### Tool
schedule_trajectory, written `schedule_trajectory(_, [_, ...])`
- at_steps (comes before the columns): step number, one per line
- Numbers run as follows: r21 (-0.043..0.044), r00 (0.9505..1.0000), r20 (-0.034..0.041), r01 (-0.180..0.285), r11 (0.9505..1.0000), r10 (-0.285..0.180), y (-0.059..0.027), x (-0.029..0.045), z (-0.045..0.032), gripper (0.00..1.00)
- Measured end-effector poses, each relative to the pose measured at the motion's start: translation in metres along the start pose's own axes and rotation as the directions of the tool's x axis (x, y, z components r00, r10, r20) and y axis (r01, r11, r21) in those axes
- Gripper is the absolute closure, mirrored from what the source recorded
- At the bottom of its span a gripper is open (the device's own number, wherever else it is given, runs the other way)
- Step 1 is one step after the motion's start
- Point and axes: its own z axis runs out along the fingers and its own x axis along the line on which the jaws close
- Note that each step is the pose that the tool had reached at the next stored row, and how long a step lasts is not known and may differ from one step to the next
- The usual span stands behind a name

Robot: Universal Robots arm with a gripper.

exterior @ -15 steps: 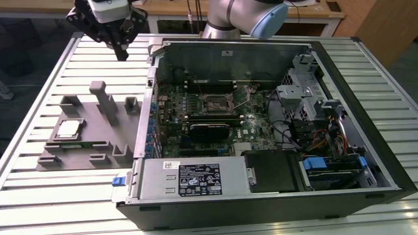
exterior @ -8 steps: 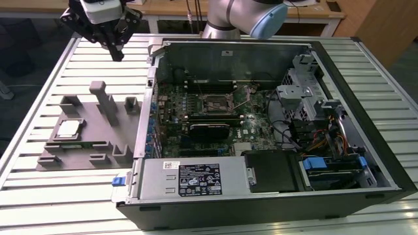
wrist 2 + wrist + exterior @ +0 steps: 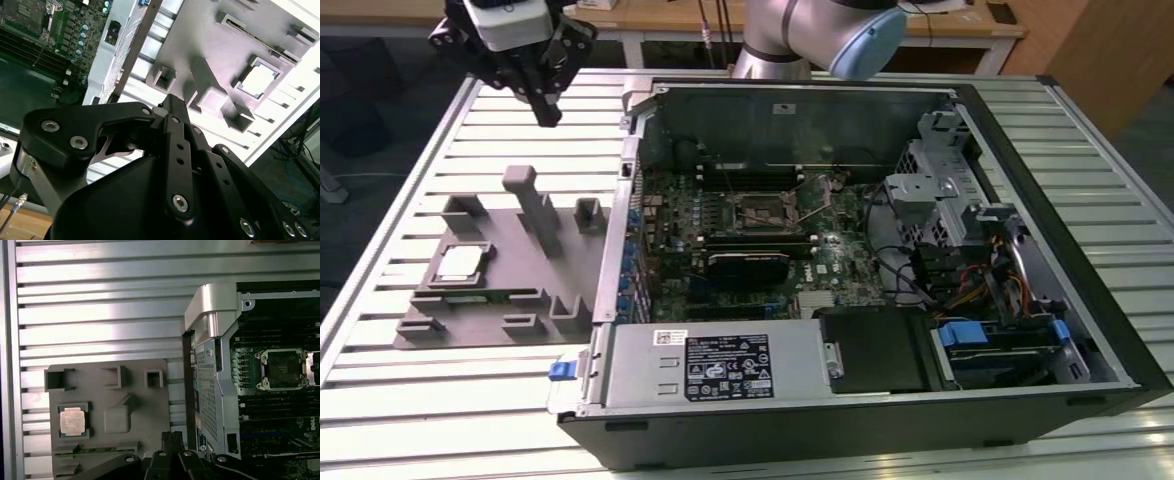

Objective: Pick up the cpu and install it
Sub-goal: 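Reach for the cpu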

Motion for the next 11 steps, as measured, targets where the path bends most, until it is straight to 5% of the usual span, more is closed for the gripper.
schedule_trajectory(11, [0.0,1.0,0.0001,0.0,1.0,0.0,-0.0011,0.0132,0.0022,0.89])
